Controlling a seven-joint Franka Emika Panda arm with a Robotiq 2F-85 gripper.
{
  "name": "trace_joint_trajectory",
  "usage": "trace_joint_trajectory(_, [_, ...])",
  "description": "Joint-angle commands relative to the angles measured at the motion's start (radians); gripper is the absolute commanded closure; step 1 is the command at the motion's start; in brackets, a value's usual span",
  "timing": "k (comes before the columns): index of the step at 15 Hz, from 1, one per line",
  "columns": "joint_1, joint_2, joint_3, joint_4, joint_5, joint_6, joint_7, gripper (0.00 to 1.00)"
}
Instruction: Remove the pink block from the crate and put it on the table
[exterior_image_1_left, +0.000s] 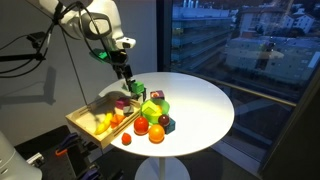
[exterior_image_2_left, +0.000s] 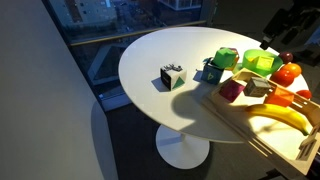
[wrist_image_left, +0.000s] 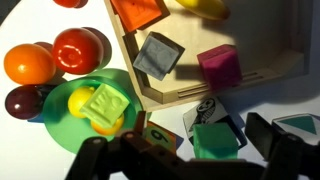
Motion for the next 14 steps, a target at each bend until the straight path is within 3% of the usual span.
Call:
trace_joint_trajectory(1, [0.022,0.030,-0.006,0.040,0.048,-0.035,-0.057,0.00])
trace_joint_trajectory(14, [0.078,0.260,0.022,0.135,-0.072,0.009,0.041,0.00])
